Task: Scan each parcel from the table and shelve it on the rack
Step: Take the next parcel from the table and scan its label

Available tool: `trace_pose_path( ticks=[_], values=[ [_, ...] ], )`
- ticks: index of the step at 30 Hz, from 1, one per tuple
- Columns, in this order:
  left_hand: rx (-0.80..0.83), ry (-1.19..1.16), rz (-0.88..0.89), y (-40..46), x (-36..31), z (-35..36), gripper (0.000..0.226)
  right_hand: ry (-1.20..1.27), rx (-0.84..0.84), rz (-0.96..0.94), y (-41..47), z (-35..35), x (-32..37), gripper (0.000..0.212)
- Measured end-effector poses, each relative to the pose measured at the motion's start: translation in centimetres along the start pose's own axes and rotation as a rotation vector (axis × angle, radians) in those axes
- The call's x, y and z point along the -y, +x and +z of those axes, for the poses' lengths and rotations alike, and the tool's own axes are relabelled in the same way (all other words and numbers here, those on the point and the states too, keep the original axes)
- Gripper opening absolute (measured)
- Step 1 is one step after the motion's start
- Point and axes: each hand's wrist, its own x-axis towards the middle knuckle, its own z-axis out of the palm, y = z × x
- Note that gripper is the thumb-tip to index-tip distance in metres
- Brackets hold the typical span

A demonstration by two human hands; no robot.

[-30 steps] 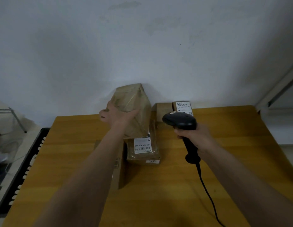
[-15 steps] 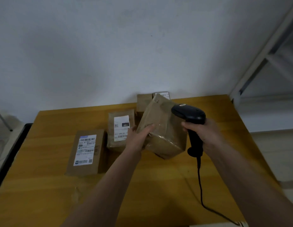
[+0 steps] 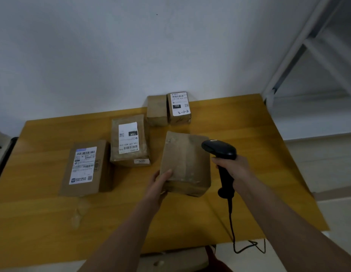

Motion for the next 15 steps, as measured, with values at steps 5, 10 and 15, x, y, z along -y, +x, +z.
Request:
trace_pose_path(
  ticks=[5,10,15],
  values=[
    [0.019,0.027,0.028,0.6,0.9,-1.3,0.088,0.061,0.046,0.036,0.6,0.2,-1.4,0.021],
    [-0.130,0.413,0.132,0.5,-0.4,0.6,0.079,0.104,0.075,0.035,1.0,0.4,-1.8,0.024],
    [-0.385,1.156,0.379,-0.6,-1.8,6.6,0.118,0.170,-0.012,0.036,1.3,0.3,-1.9,0.021]
  ],
)
